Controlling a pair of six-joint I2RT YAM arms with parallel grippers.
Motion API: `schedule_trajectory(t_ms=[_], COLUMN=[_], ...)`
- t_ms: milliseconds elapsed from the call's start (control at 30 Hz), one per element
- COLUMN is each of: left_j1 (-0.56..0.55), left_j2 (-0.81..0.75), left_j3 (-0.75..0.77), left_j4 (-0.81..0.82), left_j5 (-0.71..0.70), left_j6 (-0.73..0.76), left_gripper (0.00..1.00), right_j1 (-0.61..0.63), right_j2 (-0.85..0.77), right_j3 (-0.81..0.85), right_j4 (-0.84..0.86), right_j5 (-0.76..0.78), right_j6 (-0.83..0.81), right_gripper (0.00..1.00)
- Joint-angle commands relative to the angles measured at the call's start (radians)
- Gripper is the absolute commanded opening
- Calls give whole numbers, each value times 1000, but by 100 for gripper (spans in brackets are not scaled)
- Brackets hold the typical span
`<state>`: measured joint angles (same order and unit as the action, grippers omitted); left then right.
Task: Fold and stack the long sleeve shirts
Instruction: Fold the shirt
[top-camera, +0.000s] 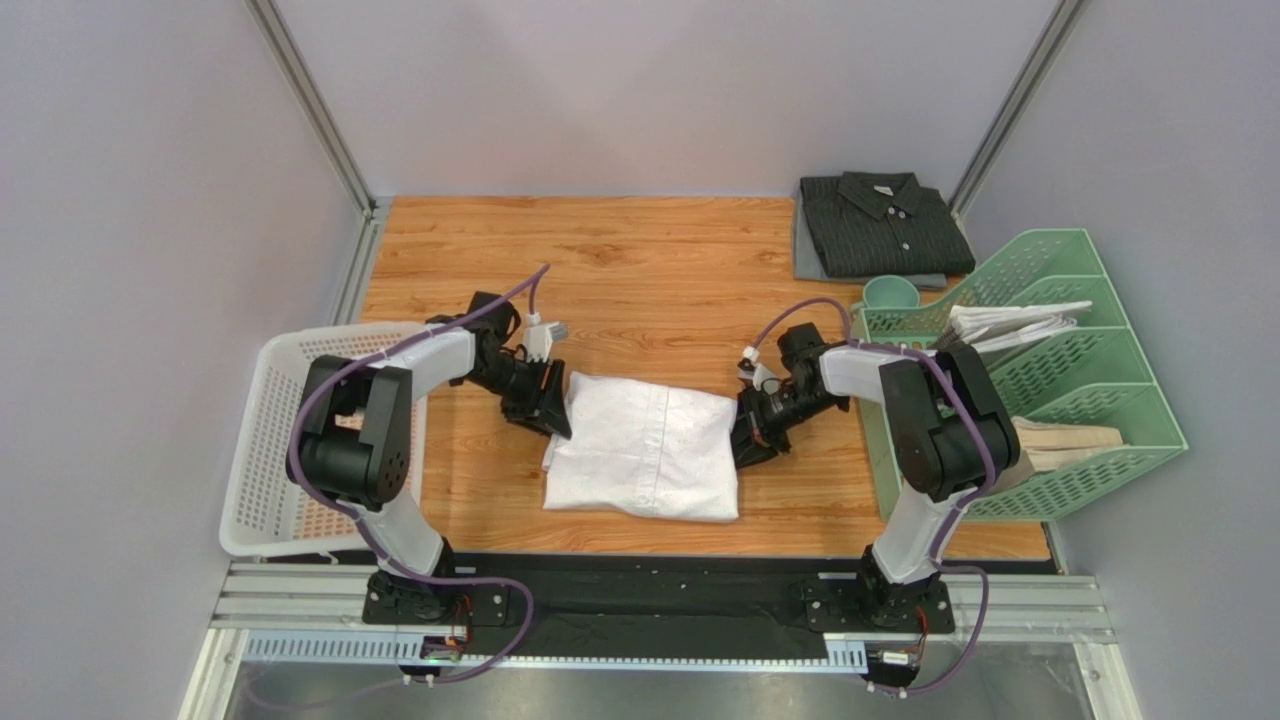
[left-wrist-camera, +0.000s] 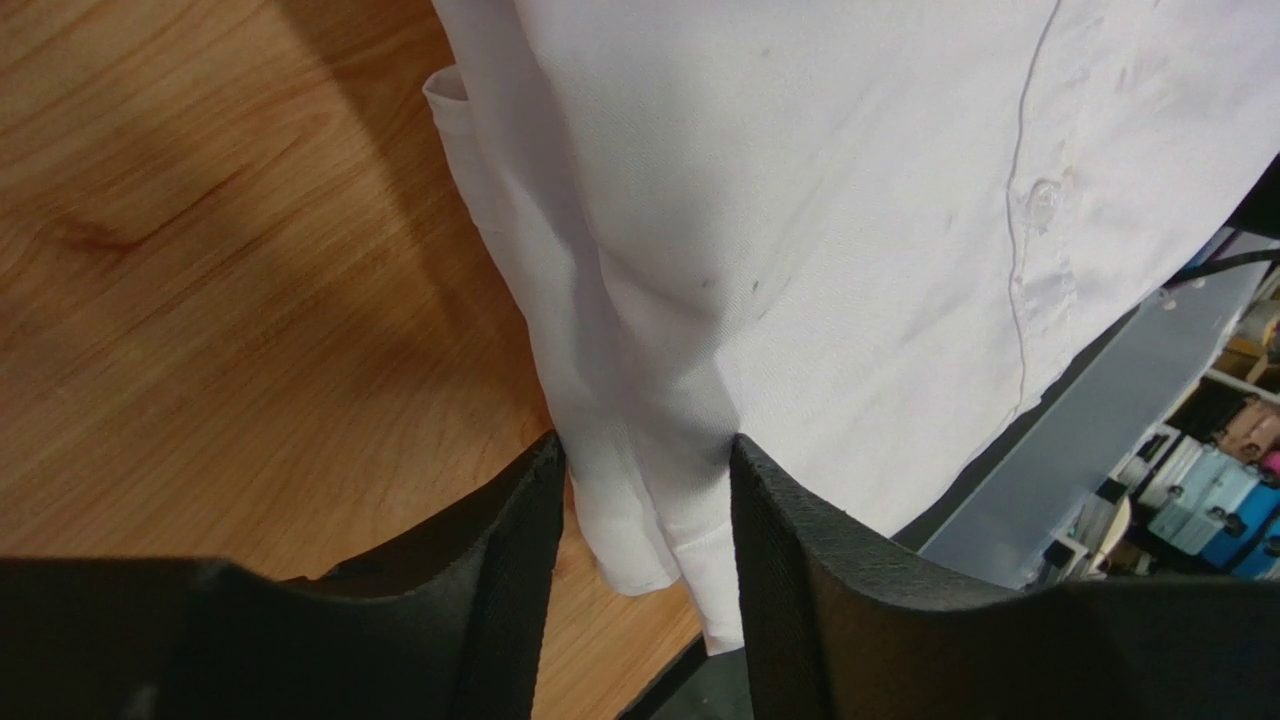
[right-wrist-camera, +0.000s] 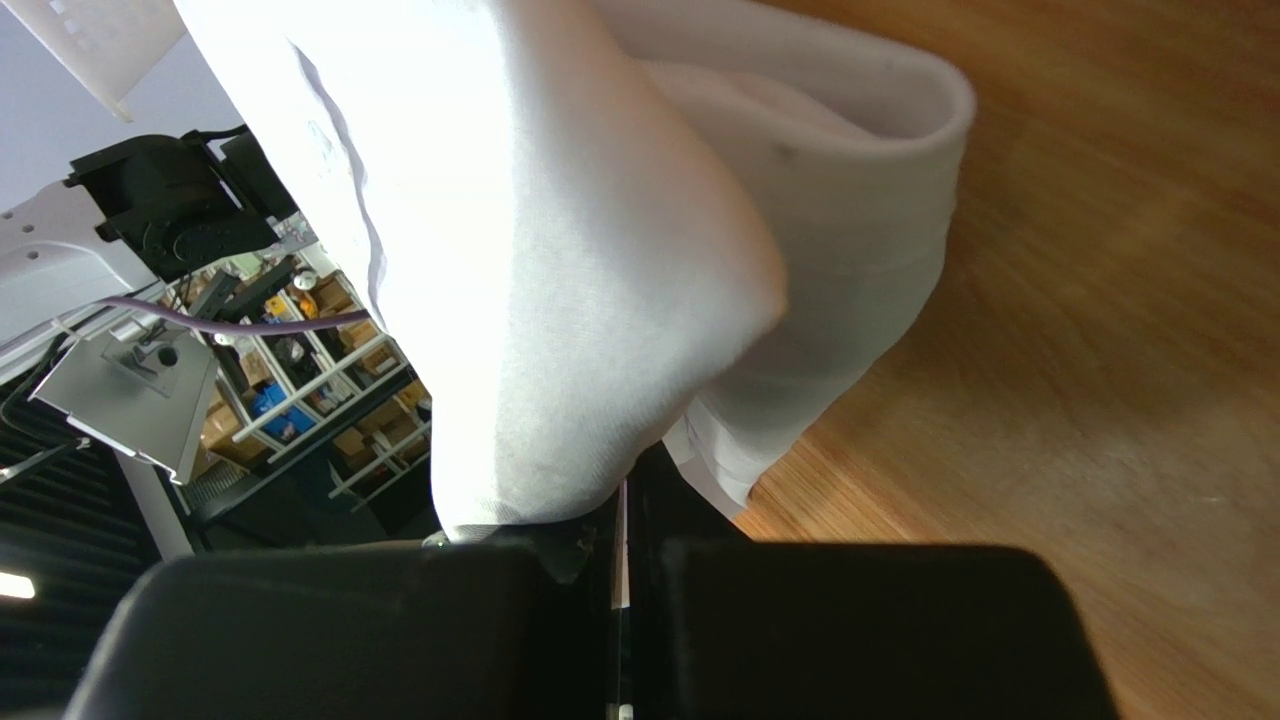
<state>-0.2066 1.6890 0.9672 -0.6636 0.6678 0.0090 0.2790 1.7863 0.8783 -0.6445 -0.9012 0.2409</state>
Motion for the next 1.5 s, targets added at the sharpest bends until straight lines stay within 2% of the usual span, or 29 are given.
schedule_trajectory(t_ms=[0, 67, 167, 400, 533, 900, 1000, 1100, 1133, 1200, 1233, 1467], left_j1=[-14, -14, -14, -14, -28, -51, -56, -56, -54, -53, -53, -36], left_j2=[-2, -17, -66, -164, -163, -28, -28, -41, -55, -71, -84, -118], left_j3=[8, 7, -2, -10, 1, 13, 13, 8, 7, -2, -5, -16], left_j4=[-4, -4, -2, -42, -67, -57, -53, -48, -45, -37, -37, -25], left_j5=[47, 46, 36, 15, 12, -7, 4, 9, 6, -5, -13, -39], left_j6=[11, 13, 0, -3, -32, -30, -24, -24, -29, -38, -38, -58], left_gripper=[46, 43, 50, 51, 50, 50, 43, 23, 13, 3, 0, 0], right_j1=[5, 5, 3, 3, 5, 3, 5, 3, 3, 3, 0, -17], right_j2=[-10, -11, -11, -13, -8, -15, -16, -13, -10, -8, -7, 19], right_j3=[36, 42, 50, 47, 48, 53, 56, 68, 79, 93, 108, 165], right_j4=[-35, -49, -64, -66, -64, -80, -90, -115, -141, -167, -196, -307], right_j5=[27, 30, 31, 38, 36, 48, 56, 64, 70, 96, 100, 149], right_j6=[-18, -25, -31, -37, -37, -43, -51, -72, -83, -101, -120, -192], right_gripper=[0, 0, 0, 0, 0, 0, 0, 0, 0, 0, 0, 0])
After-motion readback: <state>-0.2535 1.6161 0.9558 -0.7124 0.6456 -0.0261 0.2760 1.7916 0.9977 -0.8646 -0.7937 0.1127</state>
